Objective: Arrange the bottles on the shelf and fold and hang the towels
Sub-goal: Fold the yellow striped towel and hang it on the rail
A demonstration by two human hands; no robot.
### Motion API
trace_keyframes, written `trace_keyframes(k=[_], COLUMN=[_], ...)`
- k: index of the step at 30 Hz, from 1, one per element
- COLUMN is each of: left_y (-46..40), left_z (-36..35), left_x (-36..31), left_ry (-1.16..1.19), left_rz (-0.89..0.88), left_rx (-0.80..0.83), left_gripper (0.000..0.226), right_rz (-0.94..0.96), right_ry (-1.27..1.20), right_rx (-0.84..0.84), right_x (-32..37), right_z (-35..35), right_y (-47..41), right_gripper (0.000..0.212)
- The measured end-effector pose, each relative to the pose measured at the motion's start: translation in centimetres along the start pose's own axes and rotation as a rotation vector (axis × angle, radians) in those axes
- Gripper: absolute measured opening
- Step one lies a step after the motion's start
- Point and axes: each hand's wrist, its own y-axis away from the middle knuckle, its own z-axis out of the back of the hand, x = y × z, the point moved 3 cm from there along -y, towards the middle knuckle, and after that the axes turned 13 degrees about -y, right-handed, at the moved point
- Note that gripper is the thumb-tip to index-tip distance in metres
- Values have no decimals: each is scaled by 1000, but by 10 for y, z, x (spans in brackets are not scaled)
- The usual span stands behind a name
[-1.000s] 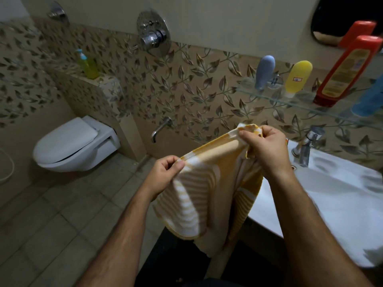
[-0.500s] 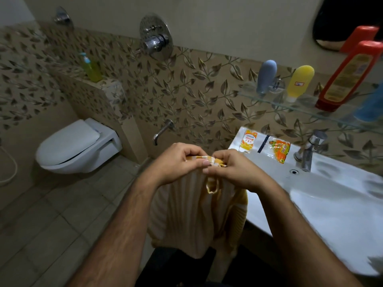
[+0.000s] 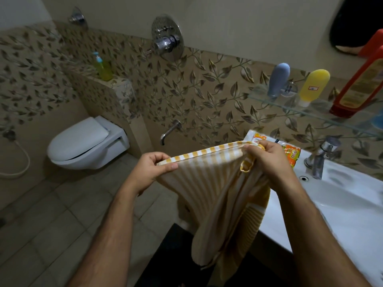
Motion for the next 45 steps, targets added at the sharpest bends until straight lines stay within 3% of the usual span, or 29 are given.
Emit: trace_keyframes(k=[4,6,11,13,17,19,22,30,35,38,42,45], left_y=[3,2,3,4,2,0,-2,-5,-9,-15,-19,-22], left_z=[-2,-7,-13,-26,-32,-21,-9,-29,-47,-62,-81,-82], left_x=[11,13,7,-9,-20,-11,2,1,2,-4,-11,-8], left_ry=[424,520,-98,-183,-239,-193,-131,-173,-230,-320,-325,-330], left_rz=[75,122,98,21,20,88,151,70,-12,-59,-146,-89], left_rx=[-124,-175,-651,-655,-685,-700,-679,-462,-241,-144,-30,-144], left_gripper=[22,28,11,11,11,12,13,15,55,66,47,31], right_rz=[-25,-9,54,62,49,28,37,75,79,68,68,55], right_ry=[36,65,206,267,251,180,191,143,58,1,-40,-26], right_rx=[-31,-41,-30,17,120,131,105,287,516,683,798,716], right_x=[-3,-5,-8,-6,0,0,2,13,22,26,32,30], right_z=[2,1,-11,-23,-40,-36,-30,-39,-46,-50,-52,-47], right_y=[-1,-2,-3,-2,4,3,0,9,16,24,31,28], right_gripper=[42,38,23,19,50,40,8,11,9,13,14,15])
